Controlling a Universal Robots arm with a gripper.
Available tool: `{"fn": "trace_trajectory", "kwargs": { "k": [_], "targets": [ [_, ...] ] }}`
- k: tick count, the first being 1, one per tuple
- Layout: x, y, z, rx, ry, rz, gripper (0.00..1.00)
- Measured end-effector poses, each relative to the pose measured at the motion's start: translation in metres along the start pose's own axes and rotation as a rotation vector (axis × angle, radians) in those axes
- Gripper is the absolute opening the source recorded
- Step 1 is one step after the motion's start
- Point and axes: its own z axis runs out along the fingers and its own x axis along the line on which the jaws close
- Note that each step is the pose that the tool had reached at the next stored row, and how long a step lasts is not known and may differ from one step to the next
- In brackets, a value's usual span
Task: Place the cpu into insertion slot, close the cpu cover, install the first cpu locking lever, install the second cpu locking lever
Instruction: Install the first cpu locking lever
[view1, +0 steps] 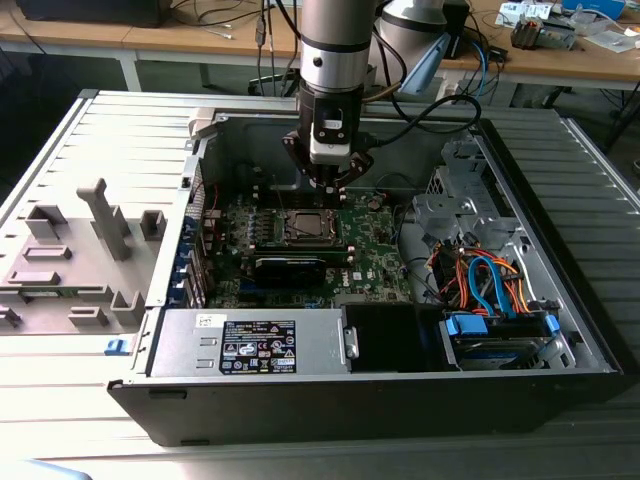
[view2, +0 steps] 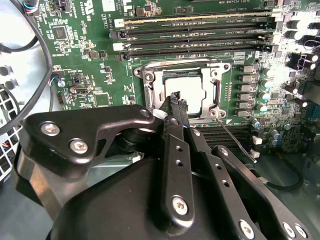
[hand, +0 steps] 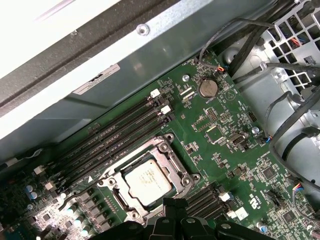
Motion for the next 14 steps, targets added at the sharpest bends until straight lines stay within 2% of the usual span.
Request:
{"fn": "trace_trajectory", "kwargs": {
  "k": [14],
  "targets": [
    [0.0, 0.0, 0.0, -0.0004, -0.0005, -0.008, 0.11]
  ]
}}
